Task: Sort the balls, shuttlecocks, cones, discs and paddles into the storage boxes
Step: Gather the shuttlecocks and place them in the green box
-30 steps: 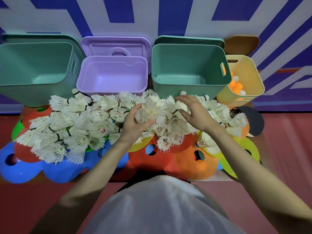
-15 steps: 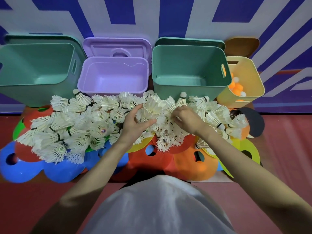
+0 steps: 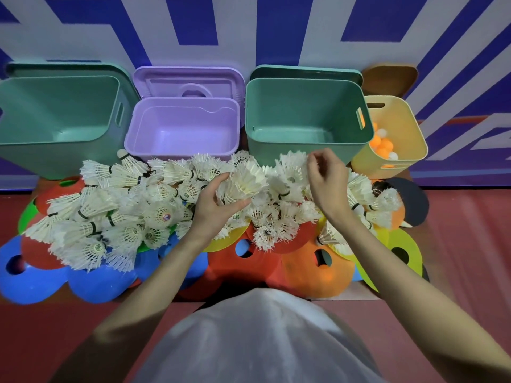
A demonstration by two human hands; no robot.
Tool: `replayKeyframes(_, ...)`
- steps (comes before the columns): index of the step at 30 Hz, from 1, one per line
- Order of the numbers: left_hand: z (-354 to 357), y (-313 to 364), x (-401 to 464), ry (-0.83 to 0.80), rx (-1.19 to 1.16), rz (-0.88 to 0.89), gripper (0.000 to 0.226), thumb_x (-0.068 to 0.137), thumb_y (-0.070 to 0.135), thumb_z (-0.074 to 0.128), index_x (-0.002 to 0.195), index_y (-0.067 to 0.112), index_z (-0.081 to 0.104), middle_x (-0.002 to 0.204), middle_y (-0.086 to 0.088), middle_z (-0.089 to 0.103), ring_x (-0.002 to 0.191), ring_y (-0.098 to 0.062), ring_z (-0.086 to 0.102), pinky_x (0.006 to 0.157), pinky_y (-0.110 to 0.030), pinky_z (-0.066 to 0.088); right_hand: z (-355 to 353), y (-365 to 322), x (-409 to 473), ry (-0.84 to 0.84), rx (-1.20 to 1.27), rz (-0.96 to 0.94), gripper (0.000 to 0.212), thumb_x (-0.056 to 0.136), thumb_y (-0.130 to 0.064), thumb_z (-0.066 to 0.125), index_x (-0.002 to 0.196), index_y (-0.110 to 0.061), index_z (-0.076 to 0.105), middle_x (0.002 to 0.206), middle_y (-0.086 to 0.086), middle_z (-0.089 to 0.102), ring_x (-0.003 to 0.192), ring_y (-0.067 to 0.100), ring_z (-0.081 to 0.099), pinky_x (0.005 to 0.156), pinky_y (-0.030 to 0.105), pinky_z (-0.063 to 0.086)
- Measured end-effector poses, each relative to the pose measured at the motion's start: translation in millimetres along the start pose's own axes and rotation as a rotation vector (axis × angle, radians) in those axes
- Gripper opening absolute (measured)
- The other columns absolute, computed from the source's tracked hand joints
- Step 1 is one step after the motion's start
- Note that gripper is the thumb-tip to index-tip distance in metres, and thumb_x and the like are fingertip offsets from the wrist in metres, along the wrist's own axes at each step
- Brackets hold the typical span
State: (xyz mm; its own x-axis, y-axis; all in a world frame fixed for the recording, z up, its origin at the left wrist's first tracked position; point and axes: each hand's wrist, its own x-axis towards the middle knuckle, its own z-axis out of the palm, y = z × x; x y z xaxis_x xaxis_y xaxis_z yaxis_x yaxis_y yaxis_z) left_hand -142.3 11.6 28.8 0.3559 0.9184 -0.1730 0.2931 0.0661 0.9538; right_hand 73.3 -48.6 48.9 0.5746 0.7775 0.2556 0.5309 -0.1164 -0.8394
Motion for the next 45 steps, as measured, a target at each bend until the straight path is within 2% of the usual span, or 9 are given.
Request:
replayKeyframes(6,0.2,4.0,-2.5,-0.007,0.070,0.028,0.065,0.075,0.012,0.081,0.132,0.021,0.052,0.122,0.021,0.046,0.123,0.000,0.038,0.107,-0.025,0.033,-0.4,-29.8,0.1,0.096,0.297,0.076,0.013,0.094,-0.007,0.051,0.086,-0.011,0.061,0.069,-0.002,0.054,0.063,0.008,0.046,0.057,0.021,0.038)
replayKeyframes(12,7.6,8.5,-3.1,-0.055,0.095,0.038,0.068,0.071,0.019,0.085,0.130,0.024,0.053,0.134,0.003,0.054,0.128,-0.017,0.048,0.107,-0.048,0.042,14.3,-23.5,-8.4,-0.020,0.325,0.178,0.018,0.094,-0.007,0.052,0.081,-0.016,0.062,0.068,-0.007,0.057,0.062,0.001,0.050,0.058,0.018,0.042)
replayKeyframes(16,12.9,12.6,-5.0,-0.089,0.109,0.054,0.069,0.073,0.020,0.083,0.134,0.019,0.050,0.133,0.002,0.054,0.126,-0.014,0.048,0.108,-0.036,0.041,20.3,-18.8,-15.7,-0.076,0.294,0.191,0.018,0.091,-0.004,0.053,0.080,-0.014,0.064,0.066,-0.007,0.058,0.060,0.002,0.050,0.058,0.019,0.041)
replayKeyframes(20,14.5,20.1,-7.8,-0.188,0.095,0.063,0.065,0.083,0.013,0.074,0.138,0.017,0.041,0.125,0.021,0.046,0.108,0.017,0.044,0.085,0.005,0.031,15.0,-15.0,-11.9,-0.097,0.237,0.197,0.016,0.087,-0.004,0.058,0.080,-0.012,0.070,0.070,-0.007,0.064,0.062,0.001,0.055,0.061,0.018,0.046)
replayKeyframes(28,19.7,23.7,-8.2,-0.189,0.035,0.062,0.060,0.085,0.008,0.070,0.135,0.023,0.040,0.110,0.029,0.046,0.090,0.035,0.044,0.076,0.004,0.038,-5.4,-3.5,1.1,-0.306,0.196,0.221,0.026,0.098,-0.022,0.051,0.101,-0.007,0.071,0.076,0.006,0.067,0.060,0.007,0.058,0.053,0.019,0.043)
replayKeyframes(31,20.6,23.6,-8.3,-0.152,-0.003,0.051,0.060,0.085,0.011,0.071,0.131,0.029,0.037,0.108,0.035,0.039,0.084,0.042,0.035,0.075,0.007,0.036,-0.7,18.0,6.6,-0.285,-0.056,0.158,0.029,0.097,-0.018,0.048,0.121,-0.009,0.062,0.092,0.009,0.069,0.077,0.018,0.062,0.068,0.030,0.049)
replayKeyframes(35,18.3,18.6,-6.3,-0.120,-0.005,0.032,0.061,0.084,0.011,0.071,0.131,0.030,0.037,0.107,0.037,0.039,0.083,0.042,0.035,0.072,0.010,0.030,11.0,41.6,3.7,-0.521,-0.421,0.020,0.044,0.090,-0.015,0.060,0.134,-0.014,0.051,0.122,0.012,0.052,0.114,0.027,0.049,0.100,0.037,0.040)
replayKeyframes(40,14.9,11.9,-1.5,-0.107,0.028,0.021,0.061,0.083,0.015,0.073,0.130,0.034,0.039,0.113,0.035,0.043,0.093,0.039,0.037,0.084,0.007,0.033,29.5,52.9,0.0,-0.492,-0.565,-0.143,0.021,0.089,-0.016,0.063,0.106,-0.005,0.068,0.117,0.012,0.052,0.113,0.030,0.045,0.096,0.034,0.036)
replayKeyframes(45,11.6,11.9,5.3,-0.081,0.093,0.042,0.074,0.079,0.023,0.078,0.142,0.024,0.040,0.142,0.011,0.046,0.135,-0.006,0.039,0.113,-0.030,0.031,17.9,33.4,4.9,-0.250,-0.364,-0.085,0.012,0.091,-0.016,0.058,0.090,-0.008,0.067,0.094,0.007,0.060,0.093,0.021,0.051,0.084,0.032,0.043)
